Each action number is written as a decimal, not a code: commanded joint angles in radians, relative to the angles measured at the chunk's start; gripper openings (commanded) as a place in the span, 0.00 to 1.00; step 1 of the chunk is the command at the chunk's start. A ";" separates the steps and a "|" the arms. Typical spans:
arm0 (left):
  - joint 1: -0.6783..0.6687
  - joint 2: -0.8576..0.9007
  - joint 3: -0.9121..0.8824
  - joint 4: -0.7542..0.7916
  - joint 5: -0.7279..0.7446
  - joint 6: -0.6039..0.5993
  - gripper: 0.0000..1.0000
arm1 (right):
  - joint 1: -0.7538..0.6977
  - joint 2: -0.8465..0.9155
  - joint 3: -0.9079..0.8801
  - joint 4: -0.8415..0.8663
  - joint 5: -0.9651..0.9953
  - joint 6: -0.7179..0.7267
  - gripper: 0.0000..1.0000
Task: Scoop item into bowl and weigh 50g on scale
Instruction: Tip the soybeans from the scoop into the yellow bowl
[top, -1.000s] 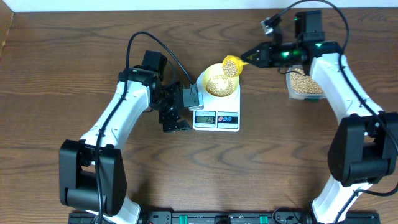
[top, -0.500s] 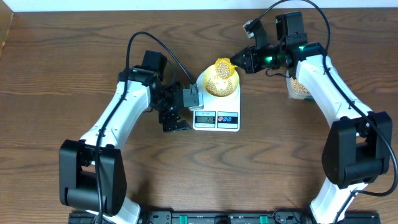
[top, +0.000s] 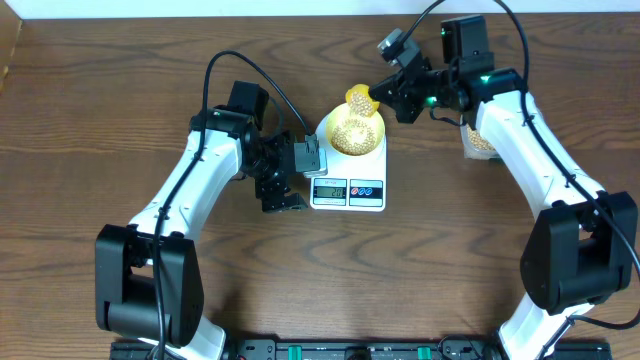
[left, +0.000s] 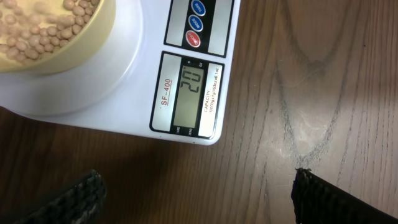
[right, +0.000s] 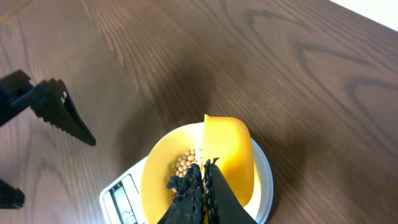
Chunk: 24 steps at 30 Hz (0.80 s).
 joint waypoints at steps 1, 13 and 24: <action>0.005 0.006 -0.002 -0.005 0.016 0.010 0.98 | 0.012 -0.027 0.010 -0.001 0.001 -0.083 0.01; 0.005 0.006 -0.002 -0.005 0.016 0.010 0.98 | 0.012 -0.027 0.010 -0.005 0.000 -0.082 0.01; 0.005 0.006 -0.002 -0.005 0.016 0.010 0.98 | 0.012 -0.027 0.010 -0.006 0.000 -0.083 0.01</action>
